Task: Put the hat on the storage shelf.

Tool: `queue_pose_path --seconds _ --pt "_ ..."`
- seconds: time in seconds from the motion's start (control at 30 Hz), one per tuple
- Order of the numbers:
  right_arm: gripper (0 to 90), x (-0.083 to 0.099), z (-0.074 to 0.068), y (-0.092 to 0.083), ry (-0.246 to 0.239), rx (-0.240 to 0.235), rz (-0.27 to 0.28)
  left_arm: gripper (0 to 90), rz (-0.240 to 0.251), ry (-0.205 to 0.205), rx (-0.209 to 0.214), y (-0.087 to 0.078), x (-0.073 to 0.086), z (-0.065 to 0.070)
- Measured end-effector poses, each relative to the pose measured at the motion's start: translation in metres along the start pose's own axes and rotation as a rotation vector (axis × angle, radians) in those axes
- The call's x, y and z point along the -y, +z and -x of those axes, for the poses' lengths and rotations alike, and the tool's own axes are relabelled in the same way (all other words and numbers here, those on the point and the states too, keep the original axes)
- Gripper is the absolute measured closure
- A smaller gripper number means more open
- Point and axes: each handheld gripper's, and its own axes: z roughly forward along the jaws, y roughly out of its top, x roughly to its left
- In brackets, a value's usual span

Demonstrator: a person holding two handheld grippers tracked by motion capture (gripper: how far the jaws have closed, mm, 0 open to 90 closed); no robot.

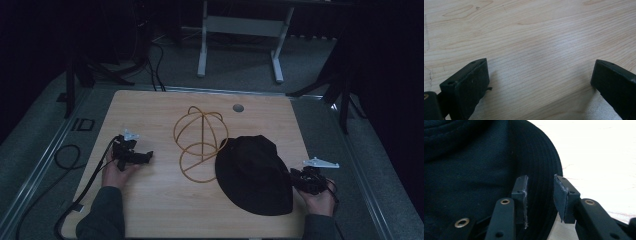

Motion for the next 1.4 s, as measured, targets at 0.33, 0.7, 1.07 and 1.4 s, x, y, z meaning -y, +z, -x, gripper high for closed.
queue_pose_path --seconds 0.33,0.7,1.07,1.4 --pt "68.3 -0.010 0.001 -0.017 0.048 -0.012 -0.043 2.0 0.000 0.001 0.000 0.000 0.000 0.000" --pt "59.8 -0.026 -0.007 -0.032 -0.004 -0.081 -0.101 2.0 0.002 -0.002 0.000 0.000 0.000 0.000" --pt "51.3 -0.042 -0.021 -0.048 -0.121 -0.116 -0.183 2.0 0.000 -0.002 0.001 0.000 0.000 0.000" --pt "34.7 -0.059 -0.041 -0.073 -0.249 -0.122 -0.223 2.0 -0.001 -0.002 0.001 0.000 0.000 0.000"
